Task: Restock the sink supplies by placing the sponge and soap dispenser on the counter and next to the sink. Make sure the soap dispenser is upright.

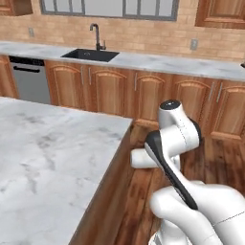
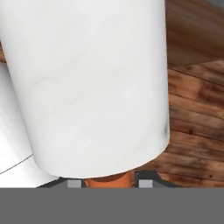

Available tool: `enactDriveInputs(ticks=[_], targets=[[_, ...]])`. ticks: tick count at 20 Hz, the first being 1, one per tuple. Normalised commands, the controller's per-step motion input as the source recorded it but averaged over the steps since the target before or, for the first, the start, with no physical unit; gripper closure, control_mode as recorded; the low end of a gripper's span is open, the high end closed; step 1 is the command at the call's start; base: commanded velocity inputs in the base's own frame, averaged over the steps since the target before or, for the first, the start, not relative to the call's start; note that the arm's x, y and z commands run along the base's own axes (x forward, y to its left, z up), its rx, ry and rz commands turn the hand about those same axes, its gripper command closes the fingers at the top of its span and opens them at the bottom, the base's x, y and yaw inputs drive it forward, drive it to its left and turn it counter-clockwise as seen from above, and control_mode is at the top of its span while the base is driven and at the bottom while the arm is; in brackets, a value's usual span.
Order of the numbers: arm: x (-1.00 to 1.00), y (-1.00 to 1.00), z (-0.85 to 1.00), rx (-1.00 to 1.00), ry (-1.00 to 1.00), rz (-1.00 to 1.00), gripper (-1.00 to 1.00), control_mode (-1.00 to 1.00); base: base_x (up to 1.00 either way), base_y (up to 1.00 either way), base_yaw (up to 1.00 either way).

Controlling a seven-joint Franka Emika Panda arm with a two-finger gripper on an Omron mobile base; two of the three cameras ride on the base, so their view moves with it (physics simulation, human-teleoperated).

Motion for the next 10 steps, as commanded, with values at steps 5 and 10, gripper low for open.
enactDriveInputs(ticks=[5, 10], targets=[[0.00, 0.00, 0.00, 0.00, 0.00, 0.00, 1.00, 1.00, 1.00, -1.00, 0.06], [0.00, 0.00, 0.00, 0.00, 0.00, 0.00, 1.00, 1.00, 1.00, -1.00, 0.05]])
